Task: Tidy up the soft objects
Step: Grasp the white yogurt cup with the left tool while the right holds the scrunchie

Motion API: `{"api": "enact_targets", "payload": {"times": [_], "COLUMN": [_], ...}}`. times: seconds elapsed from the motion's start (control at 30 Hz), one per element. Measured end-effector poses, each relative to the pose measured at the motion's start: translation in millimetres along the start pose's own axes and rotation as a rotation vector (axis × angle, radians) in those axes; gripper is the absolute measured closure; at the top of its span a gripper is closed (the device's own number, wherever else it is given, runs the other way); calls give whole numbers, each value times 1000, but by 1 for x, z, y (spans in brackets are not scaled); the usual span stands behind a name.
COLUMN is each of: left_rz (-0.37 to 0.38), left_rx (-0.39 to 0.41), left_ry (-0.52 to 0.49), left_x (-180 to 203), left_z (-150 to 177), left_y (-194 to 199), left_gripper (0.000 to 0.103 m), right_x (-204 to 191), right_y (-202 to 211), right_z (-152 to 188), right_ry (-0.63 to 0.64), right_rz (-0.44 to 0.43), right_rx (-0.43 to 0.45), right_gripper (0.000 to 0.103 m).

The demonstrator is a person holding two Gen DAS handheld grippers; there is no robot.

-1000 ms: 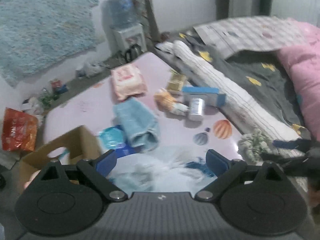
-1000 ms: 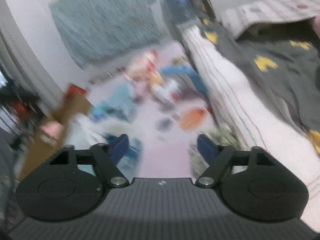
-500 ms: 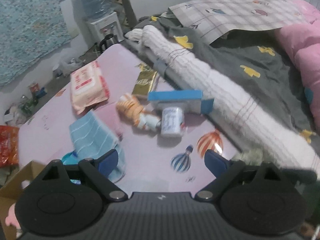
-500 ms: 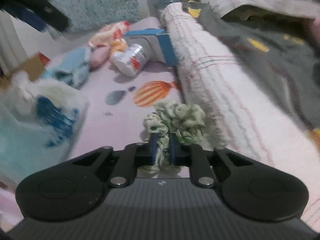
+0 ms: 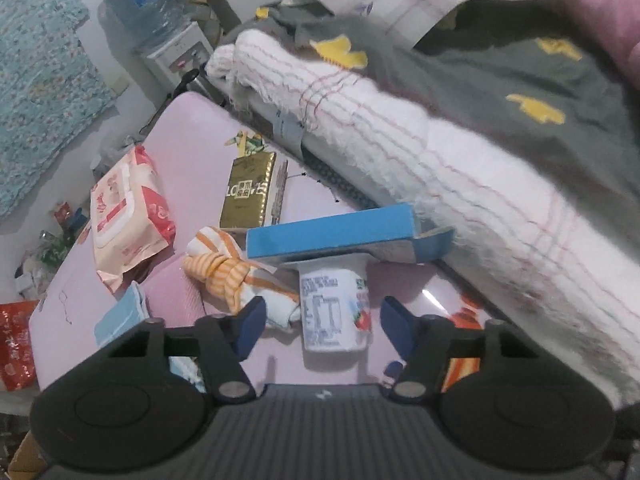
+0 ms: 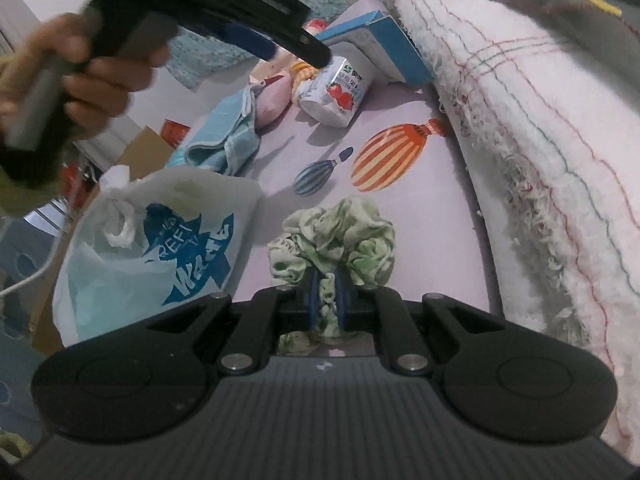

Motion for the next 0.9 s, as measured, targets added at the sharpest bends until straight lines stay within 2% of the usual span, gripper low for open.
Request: {"api": "enact_targets", "payload": {"times": [0.03, 0.07, 0.2, 0.33, 0.4, 0.47, 0.57, 0.63, 0.73, 0.77, 0.8, 0.83, 0.9], "left_rz": [-3, -5, 42, 26, 45, 71, 87, 93, 89, 75, 68, 66, 67], "left_rx": [-12, -31, -51, -41, -41, -66, -103, -116, -57, -28, -6, 9, -20], "left_ry": [6, 19, 69, 70, 102, 132, 151, 135, 97, 89, 82, 73, 56], "left_x": [-1, -2, -4, 0, -2, -4, -8, -8, -7, -7, -7, -6, -2], "left_z": [-1, -2, -5, -5, -2, 2, 14, 20, 17, 13, 8, 3, -5], "left_y": [-5, -12, -22, -20, -16, -14, -13, -11, -3, -1, 0, -2, -12], "left_gripper": [51, 60, 71, 78, 89, 96, 96, 94, 68, 53, 45, 44, 44], "right_x": [1, 1, 5, 10, 12, 12, 11, 11, 12, 12, 12, 13, 13], "right_y": [0, -1, -2, 0, 0, 0, 0, 0, 0, 0, 0, -1, -1], "right_z": [0, 1, 0, 2, 2, 3, 3, 3, 3, 3, 3, 3, 4], "right_ry": [-3, -4, -4, -24, -28, -27, -25, -27, -32, -33, -34, -36, -39], "right_rz": [-9, -19, -48, -75, -84, -87, -87, -88, -89, -90, -90, -92, -95], "right_rx": [2, 3, 6, 10, 11, 11, 11, 10, 10, 10, 11, 11, 12], "right_gripper": [96, 96, 96, 96, 96, 96, 96, 95, 95, 95, 95, 95, 95]}}
Point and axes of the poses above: each gripper's, at about its wrist camera, not at the fingertips, and y roughly against the way its jaws point, x to its right, z to its underside, the point moved 5 cm from there along -y, roughly the way its jaws point, and after that the axes turned 2 degrees about z, right-handed, at the moved point
